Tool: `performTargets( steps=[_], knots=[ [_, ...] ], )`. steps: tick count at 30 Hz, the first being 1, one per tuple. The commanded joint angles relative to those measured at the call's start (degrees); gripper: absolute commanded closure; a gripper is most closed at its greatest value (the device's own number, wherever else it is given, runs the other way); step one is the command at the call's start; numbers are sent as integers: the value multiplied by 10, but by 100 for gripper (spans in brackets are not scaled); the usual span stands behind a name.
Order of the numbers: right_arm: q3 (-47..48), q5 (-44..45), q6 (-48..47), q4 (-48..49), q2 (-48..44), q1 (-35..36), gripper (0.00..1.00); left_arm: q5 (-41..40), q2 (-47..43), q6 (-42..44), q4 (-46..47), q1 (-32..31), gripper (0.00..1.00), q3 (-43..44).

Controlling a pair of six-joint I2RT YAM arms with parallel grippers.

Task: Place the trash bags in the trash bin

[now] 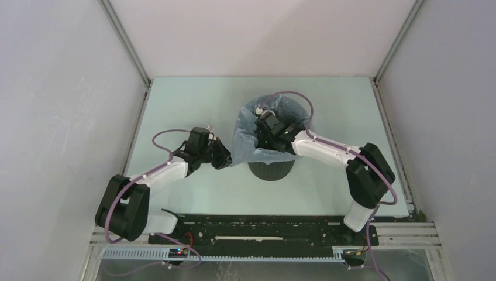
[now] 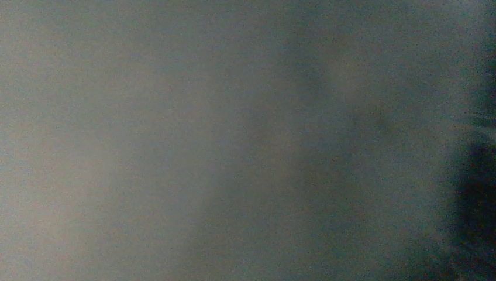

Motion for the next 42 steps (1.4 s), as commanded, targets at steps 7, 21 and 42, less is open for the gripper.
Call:
performTargets(
  steps=[7,21,42],
  knots=[
    [-37,27,11,64,39,6,79,-6,-3,0,16,-6,100,20],
    [-37,8,-1,44,19,-8,57,-19,-20,12,-6,-18,100,26],
    [1,-10,0,26,-129,-25,42,-25,-25,25,-26,-26,99,36]
  ],
)
